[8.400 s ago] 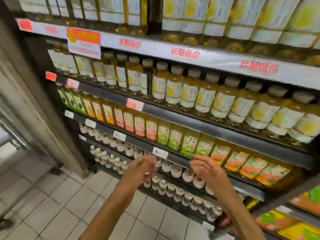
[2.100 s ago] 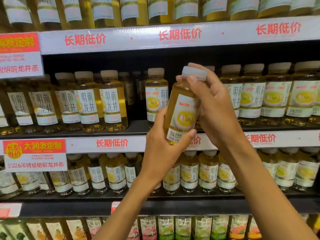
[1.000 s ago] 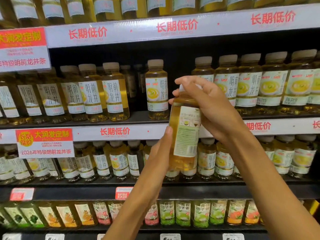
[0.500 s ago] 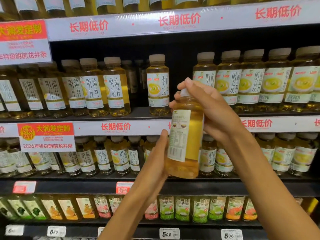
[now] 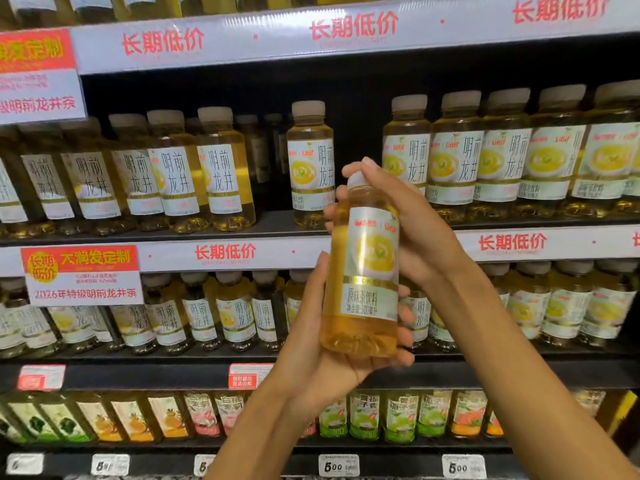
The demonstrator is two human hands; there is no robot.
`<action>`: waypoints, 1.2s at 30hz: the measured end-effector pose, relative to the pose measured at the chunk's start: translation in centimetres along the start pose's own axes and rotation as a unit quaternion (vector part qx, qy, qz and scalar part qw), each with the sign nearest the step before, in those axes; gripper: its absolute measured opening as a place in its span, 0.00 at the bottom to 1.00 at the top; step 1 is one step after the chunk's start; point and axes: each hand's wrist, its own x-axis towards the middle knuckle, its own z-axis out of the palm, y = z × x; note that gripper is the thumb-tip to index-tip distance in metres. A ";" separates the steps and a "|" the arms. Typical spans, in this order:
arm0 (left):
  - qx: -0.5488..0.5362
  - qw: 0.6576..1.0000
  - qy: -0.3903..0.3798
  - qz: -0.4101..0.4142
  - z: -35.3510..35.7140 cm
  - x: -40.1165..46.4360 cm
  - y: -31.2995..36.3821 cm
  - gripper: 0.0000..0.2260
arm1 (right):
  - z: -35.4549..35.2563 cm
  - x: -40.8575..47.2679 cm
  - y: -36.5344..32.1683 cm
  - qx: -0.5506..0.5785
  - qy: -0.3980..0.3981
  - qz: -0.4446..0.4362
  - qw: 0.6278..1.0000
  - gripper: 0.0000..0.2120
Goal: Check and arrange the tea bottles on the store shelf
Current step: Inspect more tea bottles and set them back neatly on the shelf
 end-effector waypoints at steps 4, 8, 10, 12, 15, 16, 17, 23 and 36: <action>0.140 0.986 0.078 0.041 -0.4 -0.2 1.2 0.33 | -0.7 0.1 -0.5 -0.069 0.057 -0.007 0.996 0.08; 0.117 0.990 0.072 0.015 0.6 -0.3 2.4 0.28 | -1.0 0.3 -1.0 -0.054 0.083 0.045 0.994 0.13; 0.028 0.999 0.039 0.014 1.1 -0.4 2.7 0.28 | -0.8 0.3 -0.9 -0.004 0.080 0.084 0.993 0.16; -0.065 0.998 -0.002 0.026 1.9 -0.7 3.0 0.28 | -0.4 0.2 -0.6 0.022 0.075 0.101 0.992 0.15; -0.136 0.989 -0.045 0.039 3.2 -1.2 3.5 0.26 | 0.0 0.1 -0.1 0.023 0.075 0.137 0.988 0.19; -0.132 0.989 -0.048 0.042 3.7 -1.3 3.6 0.25 | 0.1 0.0 -0.1 0.028 0.067 0.148 0.986 0.18; -0.125 0.990 -0.044 0.044 4.0 -1.4 3.6 0.24 | 0.2 0.0 -0.1 0.035 0.060 0.154 0.986 0.17; -0.094 0.995 -0.025 0.034 2.8 -1.2 3.3 0.25 | 0.1 0.2 -0.6 0.019 0.066 0.113 0.991 0.18; 0.414 0.880 0.162 0.167 -0.7 -0.4 2.9 0.20 | 0.7 -1.0 -0.4 -0.130 -0.032 -0.081 0.988 0.21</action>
